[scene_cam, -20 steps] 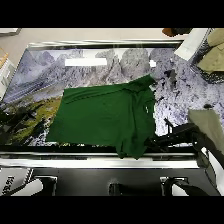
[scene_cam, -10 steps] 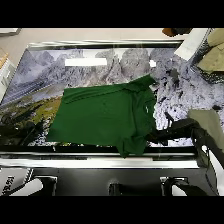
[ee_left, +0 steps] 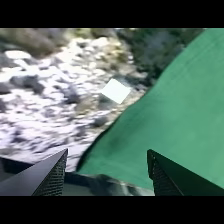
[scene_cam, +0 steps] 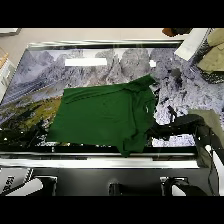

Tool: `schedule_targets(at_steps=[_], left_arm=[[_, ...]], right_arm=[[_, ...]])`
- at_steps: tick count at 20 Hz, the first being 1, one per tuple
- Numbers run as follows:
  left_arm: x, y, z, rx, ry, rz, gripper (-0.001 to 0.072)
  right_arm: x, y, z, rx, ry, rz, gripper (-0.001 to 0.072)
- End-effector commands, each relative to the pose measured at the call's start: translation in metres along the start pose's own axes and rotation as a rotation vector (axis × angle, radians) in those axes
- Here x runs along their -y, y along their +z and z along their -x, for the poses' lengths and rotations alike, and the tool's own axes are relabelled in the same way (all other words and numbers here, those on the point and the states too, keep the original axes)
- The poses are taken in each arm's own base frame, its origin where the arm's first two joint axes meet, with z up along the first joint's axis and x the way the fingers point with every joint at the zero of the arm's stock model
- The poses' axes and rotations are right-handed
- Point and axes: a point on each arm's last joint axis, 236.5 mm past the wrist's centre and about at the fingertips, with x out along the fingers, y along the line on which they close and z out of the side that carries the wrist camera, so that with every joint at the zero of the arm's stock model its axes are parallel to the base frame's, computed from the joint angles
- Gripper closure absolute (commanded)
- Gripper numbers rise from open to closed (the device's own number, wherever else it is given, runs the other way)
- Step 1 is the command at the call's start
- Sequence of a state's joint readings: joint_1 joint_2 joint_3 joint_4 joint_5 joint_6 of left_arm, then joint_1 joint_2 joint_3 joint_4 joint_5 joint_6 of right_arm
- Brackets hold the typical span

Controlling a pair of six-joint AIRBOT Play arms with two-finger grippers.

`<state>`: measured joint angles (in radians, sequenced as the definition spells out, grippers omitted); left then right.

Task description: Fold the clothes and pants, and hang the long-sleeved shirts on hangers.

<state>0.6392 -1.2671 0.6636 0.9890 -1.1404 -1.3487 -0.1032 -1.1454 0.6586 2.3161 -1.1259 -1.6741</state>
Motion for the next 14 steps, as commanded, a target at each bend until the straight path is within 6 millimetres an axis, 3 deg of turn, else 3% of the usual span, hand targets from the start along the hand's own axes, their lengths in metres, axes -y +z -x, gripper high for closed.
schedule_targets(at_steps=[1,5,7,9,11,14], left_arm=[[0.002,0.002,-0.008,-0.008,-0.022,0.009,0.0134],[0.009,-0.006,-0.019,-0.049,-0.014,-0.022,0.0137],[0.011,-0.009,-0.021,-0.059,-0.014,-0.031,0.0355],[0.012,-0.011,-0.020,-0.068,-0.016,-0.034,0.0683],[0.017,-0.010,-0.018,-0.062,-0.031,-0.041,0.0691],[0.050,0.006,-0.008,-0.010,-0.139,-0.063,0.0692]], right_arm=[[-0.004,0.001,0.004,0.013,0.006,0.007,0.0680],[-0.010,0.002,0.011,0.042,0.013,0.021,0.0680],[-0.012,0.002,0.014,0.052,0.016,0.026,0.0680],[-0.015,0.003,0.017,0.065,0.019,0.032,0.0681],[-0.019,0.004,0.022,0.085,0.025,0.041,0.0681],[-0.034,0.023,0.037,0.163,0.038,0.121,0.0681]])
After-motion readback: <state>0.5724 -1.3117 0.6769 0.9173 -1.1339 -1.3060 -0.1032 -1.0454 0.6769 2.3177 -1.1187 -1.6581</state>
